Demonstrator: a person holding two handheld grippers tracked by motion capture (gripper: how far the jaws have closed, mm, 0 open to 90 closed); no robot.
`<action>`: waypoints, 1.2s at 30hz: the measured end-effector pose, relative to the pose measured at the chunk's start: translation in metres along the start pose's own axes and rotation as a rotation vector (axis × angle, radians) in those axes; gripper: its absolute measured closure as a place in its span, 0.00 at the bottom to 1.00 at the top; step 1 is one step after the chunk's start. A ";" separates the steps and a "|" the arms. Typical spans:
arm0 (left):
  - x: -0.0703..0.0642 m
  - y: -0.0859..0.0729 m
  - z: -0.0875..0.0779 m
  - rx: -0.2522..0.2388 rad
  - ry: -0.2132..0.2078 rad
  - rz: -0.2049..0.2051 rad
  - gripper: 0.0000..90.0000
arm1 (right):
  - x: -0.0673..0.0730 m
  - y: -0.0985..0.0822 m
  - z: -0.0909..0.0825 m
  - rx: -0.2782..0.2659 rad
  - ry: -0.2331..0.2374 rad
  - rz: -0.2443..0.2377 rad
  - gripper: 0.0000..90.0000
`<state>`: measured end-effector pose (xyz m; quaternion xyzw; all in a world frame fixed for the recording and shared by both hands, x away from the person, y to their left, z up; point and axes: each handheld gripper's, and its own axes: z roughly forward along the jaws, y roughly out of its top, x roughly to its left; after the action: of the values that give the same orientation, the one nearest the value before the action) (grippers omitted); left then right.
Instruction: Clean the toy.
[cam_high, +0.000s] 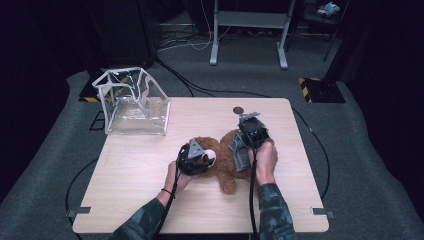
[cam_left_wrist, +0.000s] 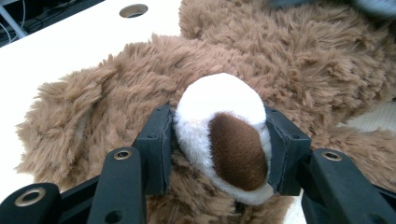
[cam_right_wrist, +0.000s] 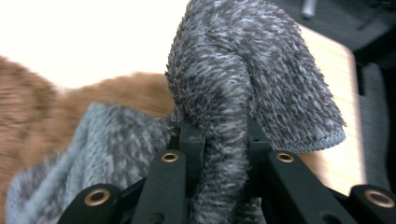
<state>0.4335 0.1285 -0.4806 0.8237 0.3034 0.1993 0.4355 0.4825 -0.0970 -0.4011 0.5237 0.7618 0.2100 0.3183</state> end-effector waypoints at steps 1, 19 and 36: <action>0.000 0.000 0.000 -0.006 0.003 -0.002 0.56 | -0.005 -0.003 -0.003 -0.010 -0.015 0.009 0.85; -0.001 -0.001 0.000 -0.001 0.002 0.015 0.55 | 0.014 0.007 0.013 0.010 0.217 0.111 0.85; -0.001 -0.002 -0.001 -0.015 0.005 0.012 0.55 | 0.045 0.025 0.005 -0.056 0.399 0.077 0.85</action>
<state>0.4313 0.1290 -0.4820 0.8218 0.2980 0.2061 0.4397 0.4913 -0.0460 -0.4004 0.4913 0.7831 0.3426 0.1674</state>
